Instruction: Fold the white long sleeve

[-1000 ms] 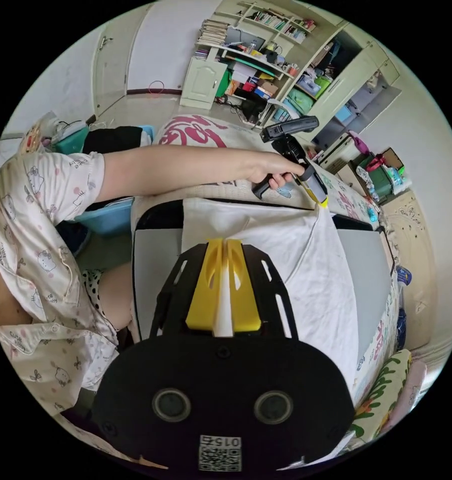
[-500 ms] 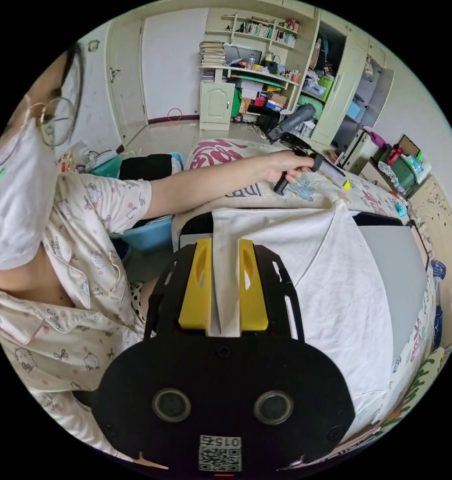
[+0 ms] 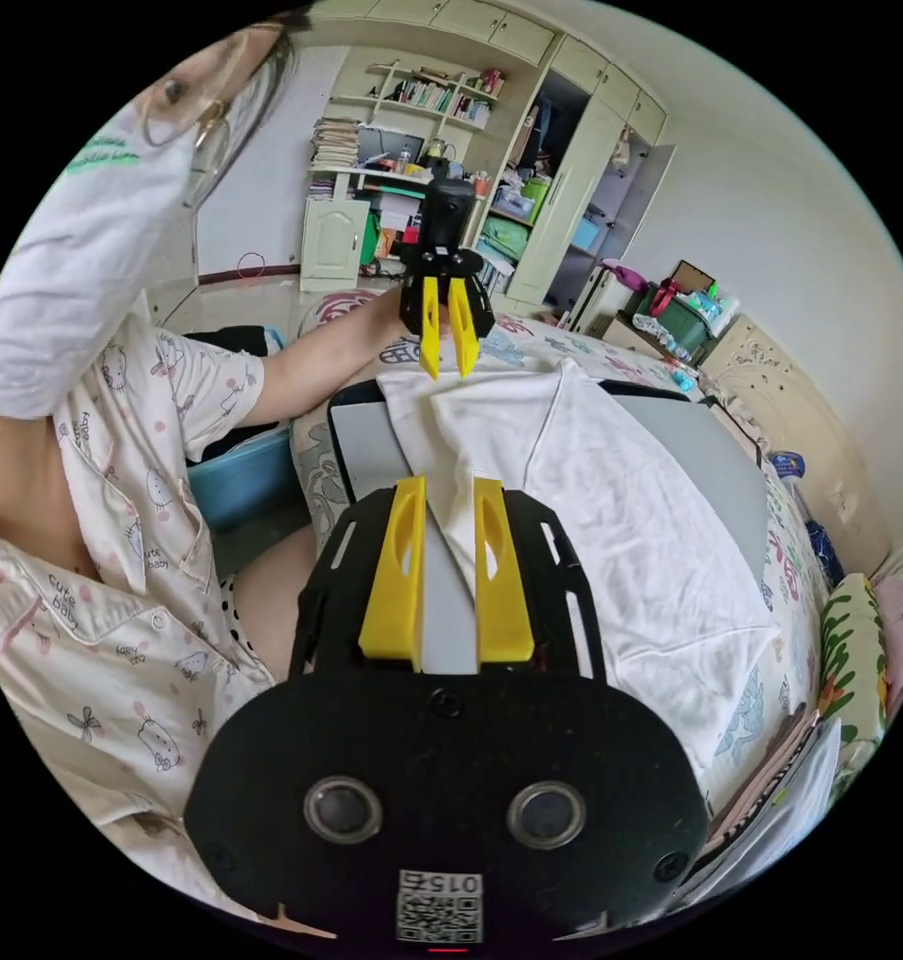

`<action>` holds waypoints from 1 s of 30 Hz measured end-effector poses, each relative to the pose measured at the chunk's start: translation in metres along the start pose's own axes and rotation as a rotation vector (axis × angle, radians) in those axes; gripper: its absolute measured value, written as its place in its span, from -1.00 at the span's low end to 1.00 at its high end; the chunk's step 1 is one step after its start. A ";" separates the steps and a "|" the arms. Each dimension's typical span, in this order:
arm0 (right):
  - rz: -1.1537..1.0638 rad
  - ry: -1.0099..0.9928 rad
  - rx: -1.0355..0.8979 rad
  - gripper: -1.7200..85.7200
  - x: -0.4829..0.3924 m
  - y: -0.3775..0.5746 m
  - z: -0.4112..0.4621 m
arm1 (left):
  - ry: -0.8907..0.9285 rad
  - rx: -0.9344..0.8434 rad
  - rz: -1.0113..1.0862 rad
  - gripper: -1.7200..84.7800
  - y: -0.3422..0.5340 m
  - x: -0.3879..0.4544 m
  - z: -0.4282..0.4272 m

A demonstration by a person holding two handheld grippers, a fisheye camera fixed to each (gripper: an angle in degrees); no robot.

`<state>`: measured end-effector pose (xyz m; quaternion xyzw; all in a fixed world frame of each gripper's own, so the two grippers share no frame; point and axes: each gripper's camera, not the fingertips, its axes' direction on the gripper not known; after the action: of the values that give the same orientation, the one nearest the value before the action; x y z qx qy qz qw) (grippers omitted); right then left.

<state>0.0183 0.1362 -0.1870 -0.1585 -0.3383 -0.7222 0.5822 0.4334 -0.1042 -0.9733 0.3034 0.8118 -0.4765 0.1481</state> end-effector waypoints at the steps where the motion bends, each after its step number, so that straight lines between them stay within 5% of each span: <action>1: -0.001 -0.003 -0.021 -0.79 0.005 0.001 0.005 | 0.000 -0.048 -0.001 -0.84 -0.002 -0.011 -0.005; 5: -0.011 0.056 -0.036 -0.96 0.018 0.012 0.010 | 0.031 -0.183 -0.032 -0.90 0.007 -0.056 -0.037; 18: 0.041 -0.026 0.067 -0.98 0.080 0.066 -0.012 | 0.042 -0.149 -0.043 -0.95 0.111 -0.102 -0.302; 25: 0.419 0.306 0.230 -0.92 0.126 0.201 -0.092 | -0.245 0.091 -0.112 -0.94 0.165 -0.093 -0.516; 30: 0.663 0.533 0.190 -0.78 0.156 0.286 -0.111 | -0.455 0.098 -0.272 -0.93 0.098 -0.115 -0.608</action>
<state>0.2658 -0.0796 -0.0830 -0.0125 -0.1720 -0.4776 0.8615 0.6142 0.4157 -0.6746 0.0832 0.7669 -0.5867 0.2465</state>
